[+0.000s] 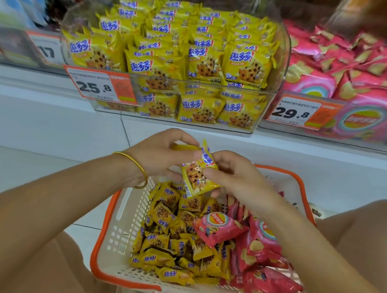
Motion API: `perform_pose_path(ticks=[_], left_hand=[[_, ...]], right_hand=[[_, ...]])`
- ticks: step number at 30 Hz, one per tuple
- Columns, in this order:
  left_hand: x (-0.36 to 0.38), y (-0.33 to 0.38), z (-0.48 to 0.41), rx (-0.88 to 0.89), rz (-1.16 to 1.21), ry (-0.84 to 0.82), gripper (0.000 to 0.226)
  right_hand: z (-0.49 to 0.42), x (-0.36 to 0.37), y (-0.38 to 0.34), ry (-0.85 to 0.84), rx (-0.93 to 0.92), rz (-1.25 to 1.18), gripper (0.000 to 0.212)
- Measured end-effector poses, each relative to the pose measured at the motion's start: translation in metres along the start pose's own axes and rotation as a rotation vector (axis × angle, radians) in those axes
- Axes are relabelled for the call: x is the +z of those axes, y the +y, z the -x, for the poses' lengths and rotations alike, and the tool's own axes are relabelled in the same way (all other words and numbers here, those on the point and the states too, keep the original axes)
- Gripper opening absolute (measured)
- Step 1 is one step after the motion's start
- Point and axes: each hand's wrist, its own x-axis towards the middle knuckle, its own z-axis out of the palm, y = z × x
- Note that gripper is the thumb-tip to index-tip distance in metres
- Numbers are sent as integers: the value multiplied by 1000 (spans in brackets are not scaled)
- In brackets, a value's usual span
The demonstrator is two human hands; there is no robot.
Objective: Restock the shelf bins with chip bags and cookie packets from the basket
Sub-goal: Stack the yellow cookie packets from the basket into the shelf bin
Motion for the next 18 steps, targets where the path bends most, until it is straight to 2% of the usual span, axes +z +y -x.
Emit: perform_pose_path(ticks=[4, 7, 10, 12, 14, 16, 18], left_hand=[[-5, 18, 1, 84, 82, 56, 9], [-6, 41, 4, 141, 179, 117, 7], [-11, 68, 6, 386, 122, 300, 9], [-21, 81, 4, 641, -140, 558, 6], [-36, 86, -2, 818, -509, 758, 13], [-48, 82, -12, 830, -842, 775, 31], [-52, 73, -22, 758, -1022, 710, 46]], right_hand=[[3, -10, -33, -33, -89, 68, 12], [5, -20, -68, -8, -186, 145, 11], [-5, -35, -105, 102, -258, 138, 3], [-19, -48, -127, 241, -334, 164, 2], [-33, -58, -146, 398, -424, 367, 15], [-48, -59, -158, 462, -473, 689, 22], [-64, -53, -160, 447, -466, 997, 31]])
